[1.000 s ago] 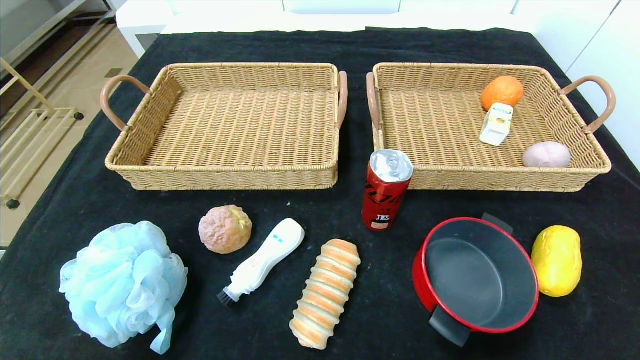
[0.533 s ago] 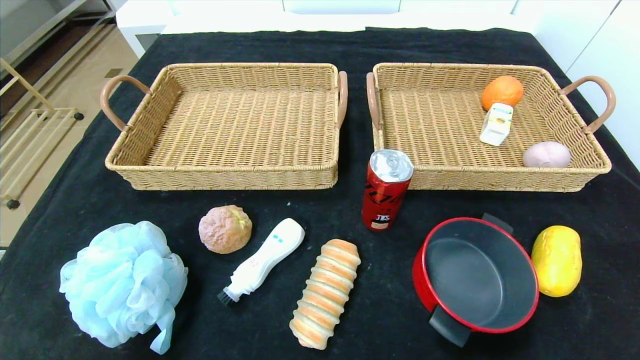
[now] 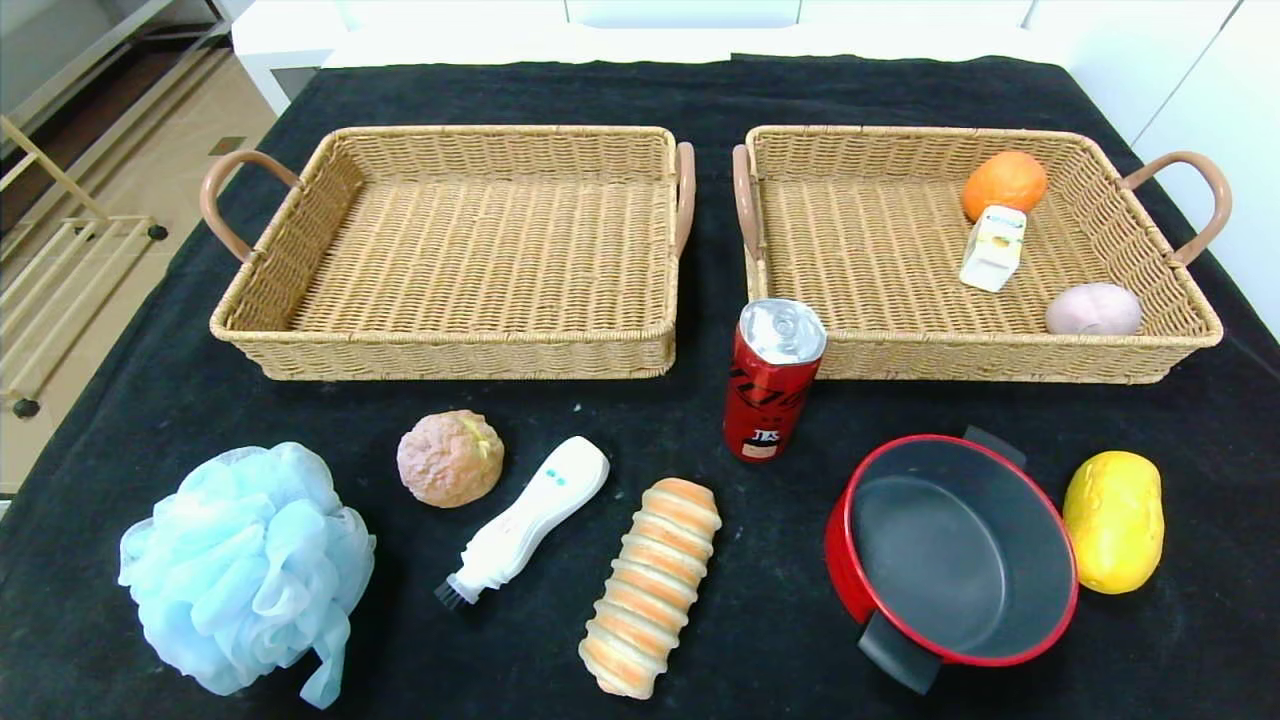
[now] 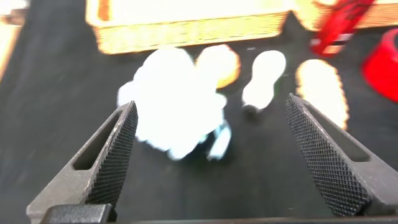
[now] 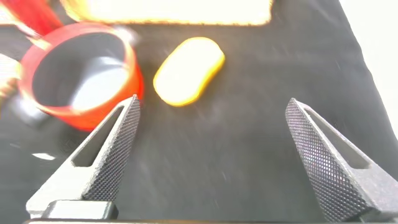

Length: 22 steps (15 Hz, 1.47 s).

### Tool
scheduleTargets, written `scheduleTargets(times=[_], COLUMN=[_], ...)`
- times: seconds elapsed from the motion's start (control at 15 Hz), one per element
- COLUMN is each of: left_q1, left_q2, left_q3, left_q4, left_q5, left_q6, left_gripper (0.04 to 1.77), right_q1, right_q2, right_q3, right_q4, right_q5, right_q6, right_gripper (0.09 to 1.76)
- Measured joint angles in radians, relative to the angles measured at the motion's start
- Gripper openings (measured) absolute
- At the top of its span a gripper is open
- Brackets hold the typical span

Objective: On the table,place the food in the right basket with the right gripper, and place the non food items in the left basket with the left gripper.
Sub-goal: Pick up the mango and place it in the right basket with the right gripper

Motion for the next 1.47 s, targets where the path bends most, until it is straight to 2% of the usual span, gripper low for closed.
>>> scheduleTargets(times=[0.13, 0.33, 0.47, 0.67, 0.93, 1.13, 1.47], left_q1=[-0.043, -0.077, -0.104, -0.212, -0.316, -0.36, -0.386], left_q2=[0.092, 0.239, 0.341, 0.472, 0.633, 0.732, 0.837], left_q3=[-0.052, -0.132, -0.177, -0.225, -0.293, -0.324, -0.327], left_q4=[-0.003, -0.025, -0.03, -0.033, -0.042, -0.095, -0.193], left_q5=[-0.059, -0.181, -0.221, -0.223, -0.219, -0.218, -0.213], left_q6=[0.004, 0.008, 0.012, 0.056, 0.105, 0.113, 0.112], left_gripper=[1.72, 1.72, 1.72, 1.72, 1.72, 1.72, 1.72], right_q1=[0.07, 0.133, 0.19, 0.294, 0.339, 0.351, 0.351], right_q2=[0.084, 0.22, 0.313, 0.427, 0.551, 0.612, 0.652], right_q3=[-0.045, -0.106, -0.144, -0.188, -0.252, -0.278, -0.283], right_q4=[-0.037, -0.061, -0.073, -0.077, -0.078, -0.078, -0.079], right_q5=[0.0, 0.003, 0.003, 0.004, -0.002, -0.006, 0.0], right_q6=[-0.001, -0.009, -0.014, -0.015, -0.034, -0.039, -0.058], right_gripper=[1.71, 1.71, 1.71, 1.71, 1.71, 1.71, 1.71])
